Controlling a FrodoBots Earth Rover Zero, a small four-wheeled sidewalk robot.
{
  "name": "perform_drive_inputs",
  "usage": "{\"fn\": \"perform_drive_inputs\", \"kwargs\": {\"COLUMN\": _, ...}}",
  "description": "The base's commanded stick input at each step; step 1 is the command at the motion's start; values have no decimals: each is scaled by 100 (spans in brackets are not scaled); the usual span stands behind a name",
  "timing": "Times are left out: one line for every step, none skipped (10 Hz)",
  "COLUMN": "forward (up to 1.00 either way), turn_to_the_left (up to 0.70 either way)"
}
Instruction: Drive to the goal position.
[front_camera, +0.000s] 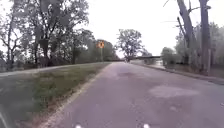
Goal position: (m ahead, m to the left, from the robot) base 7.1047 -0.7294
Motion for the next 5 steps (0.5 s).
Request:
{"fn": "perform_drive_inputs", "kwargs": {"forward": 100, "turn_to_the_left": 0}}
{"fn": "perform_drive_inputs", "kwargs": {"forward": 100, "turn_to_the_left": 0}}
{"fn": "perform_drive_inputs", "kwargs": {"forward": 100, "turn_to_the_left": 0}}
{"fn": "perform_drive_inputs", "kwargs": {"forward": 100, "turn_to_the_left": 0}}
{"fn": "perform_drive_inputs", "kwargs": {"forward": 100, "turn_to_the_left": 0}}
